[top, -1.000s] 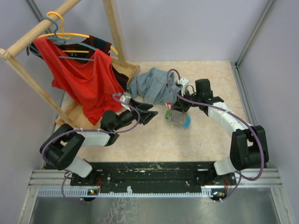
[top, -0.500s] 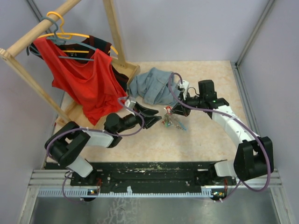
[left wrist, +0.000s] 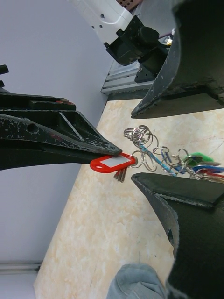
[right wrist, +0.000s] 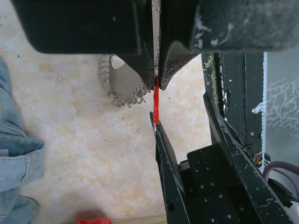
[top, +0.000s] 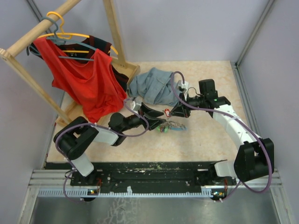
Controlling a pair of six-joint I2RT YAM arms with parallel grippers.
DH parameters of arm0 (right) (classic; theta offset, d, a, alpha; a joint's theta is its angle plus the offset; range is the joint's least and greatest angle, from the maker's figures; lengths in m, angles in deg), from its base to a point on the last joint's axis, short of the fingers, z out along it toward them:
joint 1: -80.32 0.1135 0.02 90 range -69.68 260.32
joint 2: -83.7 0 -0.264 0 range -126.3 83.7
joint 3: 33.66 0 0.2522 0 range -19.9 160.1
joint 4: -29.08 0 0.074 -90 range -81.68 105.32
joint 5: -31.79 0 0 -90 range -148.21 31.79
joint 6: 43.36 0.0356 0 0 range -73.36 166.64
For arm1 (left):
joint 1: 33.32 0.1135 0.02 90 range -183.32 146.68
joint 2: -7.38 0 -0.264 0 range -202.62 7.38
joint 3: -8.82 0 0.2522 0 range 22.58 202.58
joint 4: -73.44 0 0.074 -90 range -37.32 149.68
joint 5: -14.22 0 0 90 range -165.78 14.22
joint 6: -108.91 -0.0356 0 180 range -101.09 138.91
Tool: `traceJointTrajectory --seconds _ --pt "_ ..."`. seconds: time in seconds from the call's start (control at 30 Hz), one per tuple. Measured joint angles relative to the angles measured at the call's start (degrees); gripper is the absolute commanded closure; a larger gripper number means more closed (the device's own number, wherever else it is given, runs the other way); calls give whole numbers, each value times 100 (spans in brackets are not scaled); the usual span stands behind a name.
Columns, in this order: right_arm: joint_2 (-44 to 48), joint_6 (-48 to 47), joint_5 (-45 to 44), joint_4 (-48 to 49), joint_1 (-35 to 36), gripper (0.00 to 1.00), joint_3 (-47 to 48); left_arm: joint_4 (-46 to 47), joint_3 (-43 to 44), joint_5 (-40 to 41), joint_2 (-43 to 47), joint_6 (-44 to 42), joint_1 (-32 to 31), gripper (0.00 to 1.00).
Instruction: Remove the keys from the keyring
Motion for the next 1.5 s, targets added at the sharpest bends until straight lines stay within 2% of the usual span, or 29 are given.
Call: traceJointTrajectory --seconds 0.1,0.3,0.67,0.87,0.97,1.5 --pt "2 -7 138 -26 0 100 35 -17 175 -2 -90 -151 -105 46" --pt "2 -9 284 -83 -4 100 35 -136 452 44 -247 -404 -243 59" --pt "2 -184 459 -258 -9 100 35 -186 505 177 -258 -474 -260 56" --pt "2 -289 595 -352 -7 100 35 87 463 111 -321 -122 -142 68" --pt "-4 -339 529 -358 -9 100 35 107 461 -61 -450 125 -79 71" --pt "-48 -372 614 -365 13 100 35 105 452 -334 -573 319 -50 71"
